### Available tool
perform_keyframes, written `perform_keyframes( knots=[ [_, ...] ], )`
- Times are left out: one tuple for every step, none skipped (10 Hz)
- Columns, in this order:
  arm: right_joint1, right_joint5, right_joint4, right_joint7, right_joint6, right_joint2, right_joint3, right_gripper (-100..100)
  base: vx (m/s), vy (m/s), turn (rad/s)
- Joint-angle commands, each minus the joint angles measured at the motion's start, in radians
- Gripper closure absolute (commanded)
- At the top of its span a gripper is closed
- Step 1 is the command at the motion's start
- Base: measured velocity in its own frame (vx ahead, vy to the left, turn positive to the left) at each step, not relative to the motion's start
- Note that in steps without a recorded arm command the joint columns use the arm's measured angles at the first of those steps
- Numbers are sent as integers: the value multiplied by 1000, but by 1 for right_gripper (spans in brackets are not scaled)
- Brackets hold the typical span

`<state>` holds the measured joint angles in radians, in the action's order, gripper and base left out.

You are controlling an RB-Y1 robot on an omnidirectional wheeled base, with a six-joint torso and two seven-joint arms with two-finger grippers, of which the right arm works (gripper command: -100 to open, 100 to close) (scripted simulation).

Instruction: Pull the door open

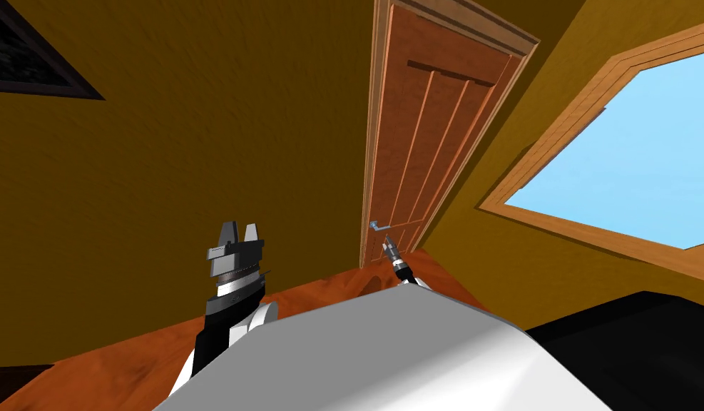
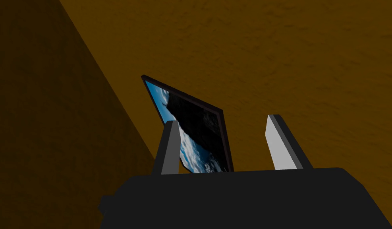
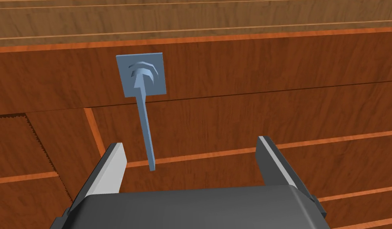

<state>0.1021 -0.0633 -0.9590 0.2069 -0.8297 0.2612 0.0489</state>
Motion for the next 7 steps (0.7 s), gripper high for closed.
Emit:
perform_keyframes(
  knots=[
    [-10,-4,50,9,-5,10,4,-100,21,-107,117],
    [-10,-4,50,9,-5,10,4,-100,17,-71,34],
    [-17,-5,78,14,-9,14,5,-100,8,-49,59],
    [-25,-7,106,18,-13,19,7,-100,6,-74,123],
    [-36,-10,145,25,-18,26,9,-100,-3,-90,137],
    [-41,-11,162,28,-21,29,10,-100,-2,-79,106],
    [-46,-13,181,31,-23,32,12,-100,-3,-75,64]
  ],
)
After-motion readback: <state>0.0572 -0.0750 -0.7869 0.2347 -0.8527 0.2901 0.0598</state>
